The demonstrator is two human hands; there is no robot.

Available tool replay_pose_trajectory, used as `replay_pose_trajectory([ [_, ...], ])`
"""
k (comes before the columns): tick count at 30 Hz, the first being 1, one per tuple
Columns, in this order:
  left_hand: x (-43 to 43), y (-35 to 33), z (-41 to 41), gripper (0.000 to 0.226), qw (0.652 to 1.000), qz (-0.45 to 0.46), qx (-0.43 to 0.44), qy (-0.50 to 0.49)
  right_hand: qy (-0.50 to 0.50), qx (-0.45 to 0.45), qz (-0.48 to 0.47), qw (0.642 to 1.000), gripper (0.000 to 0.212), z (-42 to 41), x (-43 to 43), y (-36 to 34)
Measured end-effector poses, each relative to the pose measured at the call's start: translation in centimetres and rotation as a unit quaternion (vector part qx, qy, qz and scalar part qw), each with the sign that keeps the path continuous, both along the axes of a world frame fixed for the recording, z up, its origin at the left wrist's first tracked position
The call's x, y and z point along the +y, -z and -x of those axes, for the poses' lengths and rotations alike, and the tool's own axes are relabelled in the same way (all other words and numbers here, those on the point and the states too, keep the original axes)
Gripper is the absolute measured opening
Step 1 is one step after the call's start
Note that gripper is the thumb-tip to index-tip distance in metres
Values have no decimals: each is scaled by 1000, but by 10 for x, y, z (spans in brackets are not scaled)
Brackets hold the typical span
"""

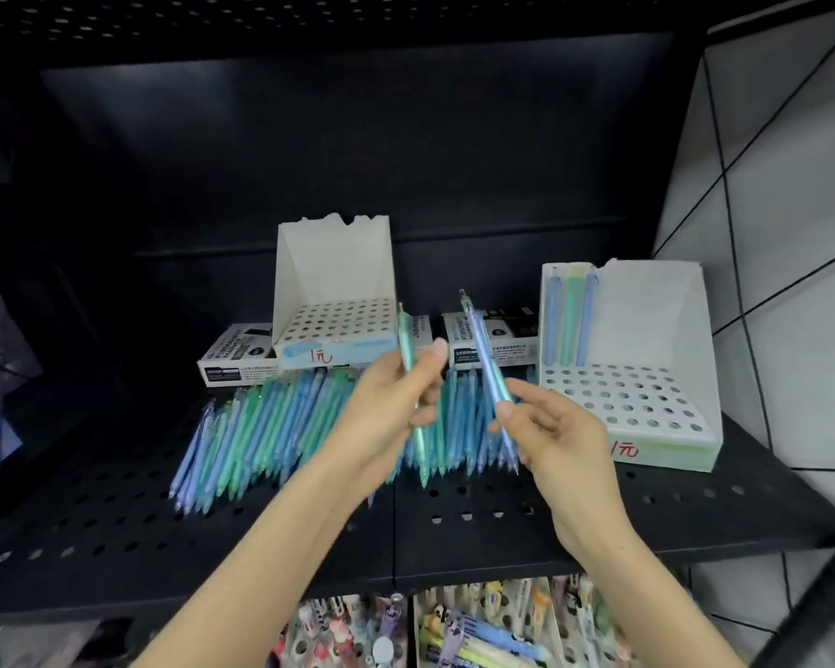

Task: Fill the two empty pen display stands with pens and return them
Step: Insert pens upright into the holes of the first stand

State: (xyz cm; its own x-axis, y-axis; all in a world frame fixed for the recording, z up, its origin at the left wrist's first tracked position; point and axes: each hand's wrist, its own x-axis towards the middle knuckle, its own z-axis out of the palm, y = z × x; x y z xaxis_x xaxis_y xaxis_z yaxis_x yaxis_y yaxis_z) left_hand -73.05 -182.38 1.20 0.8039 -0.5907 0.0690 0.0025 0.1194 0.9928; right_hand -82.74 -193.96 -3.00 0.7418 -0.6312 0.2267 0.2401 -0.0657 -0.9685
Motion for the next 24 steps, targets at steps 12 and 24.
replay_pose_trajectory([
  [12,-62,-1,2,13,998,-11,-54,25,27,14,17,999,12,11,-24,-18],
  [24,-70,-1,-18,11,997,52,3,52,168,110,156,967,10,9,-109,-36],
])
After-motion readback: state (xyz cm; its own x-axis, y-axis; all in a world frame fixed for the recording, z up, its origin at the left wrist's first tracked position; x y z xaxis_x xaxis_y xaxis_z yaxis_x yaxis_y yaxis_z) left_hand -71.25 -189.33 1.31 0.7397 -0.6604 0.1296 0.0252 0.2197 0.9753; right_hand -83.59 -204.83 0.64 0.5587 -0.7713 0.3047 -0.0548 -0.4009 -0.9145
